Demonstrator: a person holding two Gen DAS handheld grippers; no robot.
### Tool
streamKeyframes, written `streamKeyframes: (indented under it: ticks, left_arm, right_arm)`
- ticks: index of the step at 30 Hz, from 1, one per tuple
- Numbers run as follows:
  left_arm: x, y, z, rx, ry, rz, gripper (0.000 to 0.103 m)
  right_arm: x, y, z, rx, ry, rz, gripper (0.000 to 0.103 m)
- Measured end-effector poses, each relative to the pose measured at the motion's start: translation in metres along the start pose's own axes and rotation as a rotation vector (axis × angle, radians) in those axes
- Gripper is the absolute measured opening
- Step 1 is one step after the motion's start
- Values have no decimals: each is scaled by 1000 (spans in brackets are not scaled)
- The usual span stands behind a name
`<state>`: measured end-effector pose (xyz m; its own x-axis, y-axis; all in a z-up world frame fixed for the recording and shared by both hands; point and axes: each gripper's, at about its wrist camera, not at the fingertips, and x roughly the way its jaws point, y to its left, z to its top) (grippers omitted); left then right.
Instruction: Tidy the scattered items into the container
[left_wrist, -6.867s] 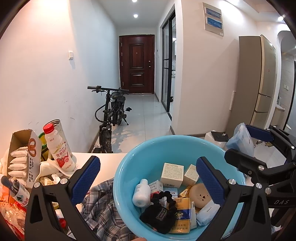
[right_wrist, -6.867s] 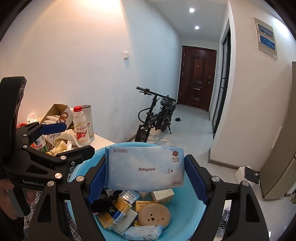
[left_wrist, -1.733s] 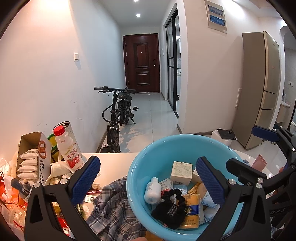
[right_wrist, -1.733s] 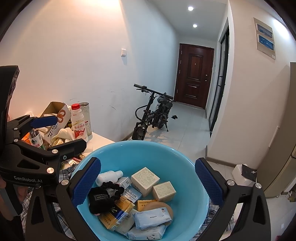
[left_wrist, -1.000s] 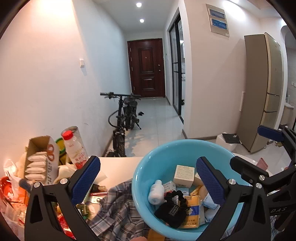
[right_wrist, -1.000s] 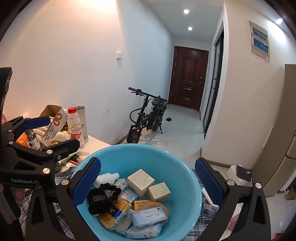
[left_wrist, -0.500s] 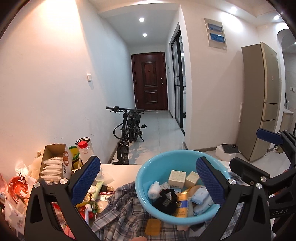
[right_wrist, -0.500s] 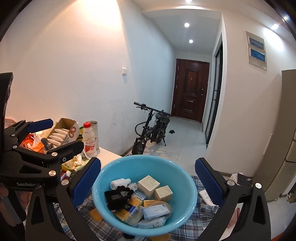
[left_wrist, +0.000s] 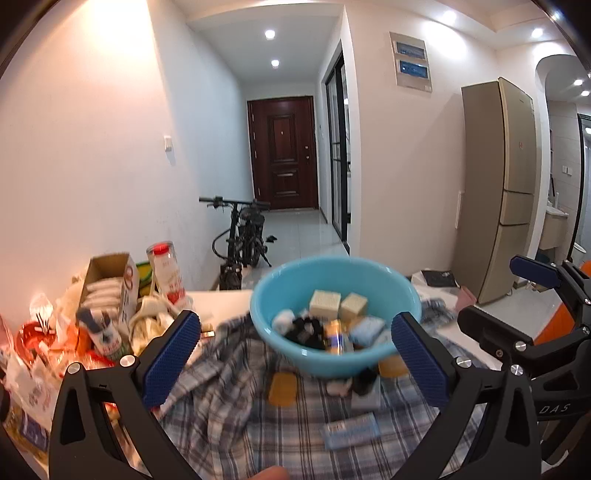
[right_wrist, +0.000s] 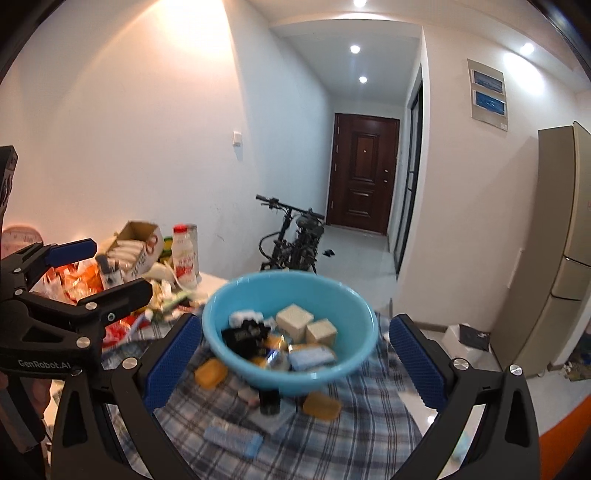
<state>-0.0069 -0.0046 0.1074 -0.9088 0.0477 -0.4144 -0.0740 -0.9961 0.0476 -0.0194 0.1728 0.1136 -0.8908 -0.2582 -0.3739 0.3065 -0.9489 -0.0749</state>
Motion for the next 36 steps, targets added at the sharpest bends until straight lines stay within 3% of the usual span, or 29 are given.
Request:
streamKeyframes:
  ticks: [11, 20, 36]
  left_arm:
    - [10, -7, -75, -32, 128, -17, 103]
    - [45, -9, -130, -17, 238, -16, 103]
    - [70, -9, -157, -29, 246, -13, 103]
  right_arm:
    - [-6, 14, -73, 45, 71, -6, 103]
    - [32, 16, -138, 98, 209, 2, 103]
    - [67, 10, -176, 129, 272, -23, 103]
